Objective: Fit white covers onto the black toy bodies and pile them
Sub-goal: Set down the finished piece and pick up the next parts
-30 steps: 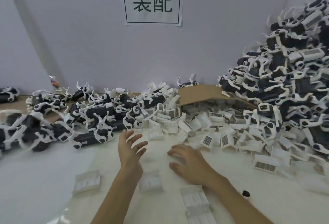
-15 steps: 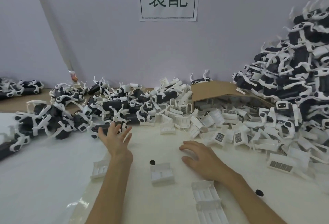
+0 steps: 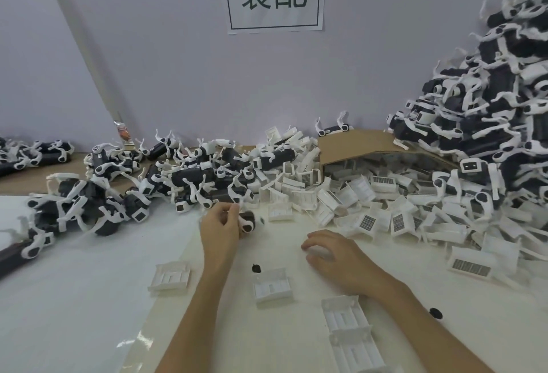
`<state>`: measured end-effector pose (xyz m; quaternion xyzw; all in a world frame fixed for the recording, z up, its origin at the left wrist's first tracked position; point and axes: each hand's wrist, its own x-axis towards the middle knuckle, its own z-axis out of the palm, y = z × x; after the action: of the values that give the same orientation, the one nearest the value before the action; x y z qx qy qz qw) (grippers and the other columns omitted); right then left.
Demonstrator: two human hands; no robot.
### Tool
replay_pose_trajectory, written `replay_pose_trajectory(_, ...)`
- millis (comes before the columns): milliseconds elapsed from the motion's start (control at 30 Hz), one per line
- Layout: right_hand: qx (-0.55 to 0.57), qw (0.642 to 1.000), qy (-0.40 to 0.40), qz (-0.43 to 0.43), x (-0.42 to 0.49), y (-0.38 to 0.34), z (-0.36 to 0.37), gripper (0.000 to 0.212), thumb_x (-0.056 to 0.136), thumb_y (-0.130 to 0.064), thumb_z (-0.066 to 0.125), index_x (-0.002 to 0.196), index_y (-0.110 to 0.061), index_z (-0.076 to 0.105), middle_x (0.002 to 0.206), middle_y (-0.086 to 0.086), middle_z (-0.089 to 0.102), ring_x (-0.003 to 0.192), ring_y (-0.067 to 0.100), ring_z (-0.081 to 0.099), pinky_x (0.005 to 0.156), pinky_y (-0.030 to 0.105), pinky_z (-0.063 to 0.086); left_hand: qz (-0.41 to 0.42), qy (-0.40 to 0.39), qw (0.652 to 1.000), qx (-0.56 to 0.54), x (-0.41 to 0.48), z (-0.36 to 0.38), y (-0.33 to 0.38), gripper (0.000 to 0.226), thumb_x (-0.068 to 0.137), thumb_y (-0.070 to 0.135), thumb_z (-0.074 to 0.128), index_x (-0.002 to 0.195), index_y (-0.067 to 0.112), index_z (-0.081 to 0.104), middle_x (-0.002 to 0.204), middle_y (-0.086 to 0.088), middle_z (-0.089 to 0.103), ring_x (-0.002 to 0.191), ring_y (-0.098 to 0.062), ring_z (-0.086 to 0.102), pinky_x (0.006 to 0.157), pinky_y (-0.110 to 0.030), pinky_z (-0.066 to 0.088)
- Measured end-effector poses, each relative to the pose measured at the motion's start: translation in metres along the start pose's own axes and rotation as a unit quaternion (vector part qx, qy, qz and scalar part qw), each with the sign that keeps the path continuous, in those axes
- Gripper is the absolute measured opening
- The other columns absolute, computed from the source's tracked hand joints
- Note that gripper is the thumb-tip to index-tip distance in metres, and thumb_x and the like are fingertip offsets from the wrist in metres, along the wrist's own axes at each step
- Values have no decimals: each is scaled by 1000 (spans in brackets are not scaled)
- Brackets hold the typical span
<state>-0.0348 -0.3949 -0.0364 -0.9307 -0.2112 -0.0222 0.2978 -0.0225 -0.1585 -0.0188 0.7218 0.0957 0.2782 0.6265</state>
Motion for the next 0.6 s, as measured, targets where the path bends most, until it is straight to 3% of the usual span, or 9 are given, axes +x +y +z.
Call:
replay_pose_trajectory(100, 79, 997, 12, 17, -1, -4, -9, 8, 94, -28, 66, 94, -35, 70, 104, -18, 65, 98, -5, 57, 87, 14, 41, 13, -68, 996, -54, -3, 1, 9, 19, 100, 19, 60, 86, 9, 68, 57, 9, 58, 55, -6, 54, 58, -21, 49)
replay_pose_trajectory(200, 163, 985, -25, 42, -5, -8, -26, 14, 88, -31, 74, 74, -29, 72, 70, -13, 63, 63, 1, 54, 64, 16, 43, -6, -124, 987, -102, -7, 5, 14, 17, 100, 19, 61, 90, 8, 69, 65, 8, 62, 60, -9, 59, 61, -20, 53)
replay_pose_trajectory(267, 179, 978, -95, 38, -11, -9, -41, 16, 81, -39, 80, 75, -26, 72, 66, -10, 56, 62, 6, 48, 60, 16, 39, -3, -144, 987, -71, -7, 6, 14, 17, 99, 7, 57, 91, 14, 70, 74, 9, 67, 68, -10, 63, 64, -21, 52)
replay_pose_trajectory(333, 190, 964, -183, 25, -19, -9, -56, 19, 73, -39, 84, 79, -27, 72, 65, -12, 53, 63, 6, 46, 60, 16, 36, 27, -171, 985, 1, -8, 6, 12, 41, 86, -13, 49, 92, 22, 70, 91, 7, 71, 82, -11, 65, 70, -21, 48)
replay_pose_trajectory(400, 160, 949, -270, 18, -24, -9, -63, 21, 70, -34, 87, 83, -29, 72, 63, -14, 51, 62, 5, 44, 60, 15, 36, 72, -207, 969, 117, -10, 8, 7, 55, 78, -16, 48, 97, 31, 71, 107, 11, 72, 100, -9, 63, 79, -24, 46)
replay_pose_trajectory(500, 79, 950, -303, 15, -23, -11, -53, 15, 76, -30, 85, 79, -31, 70, 58, -17, 49, 58, 3, 42, 58, 18, 33, 144, -279, 902, 296, -13, 11, 0, 48, 80, 7, 72, 120, 33, 70, 128, 18, 64, 121, -14, 47, 101, -37, 39)
replay_pose_trajectory(600, 80, 972, -220, 18, -18, -13, -43, 14, 86, -27, 77, 77, -29, 66, 60, -17, 58, 60, 3, 51, 62, 22, 41, 163, -291, 883, 332, -15, 12, -3, 60, 73, 37, 86, 129, 37, 65, 133, 26, 55, 121, -9, 37, 97, -35, 31)
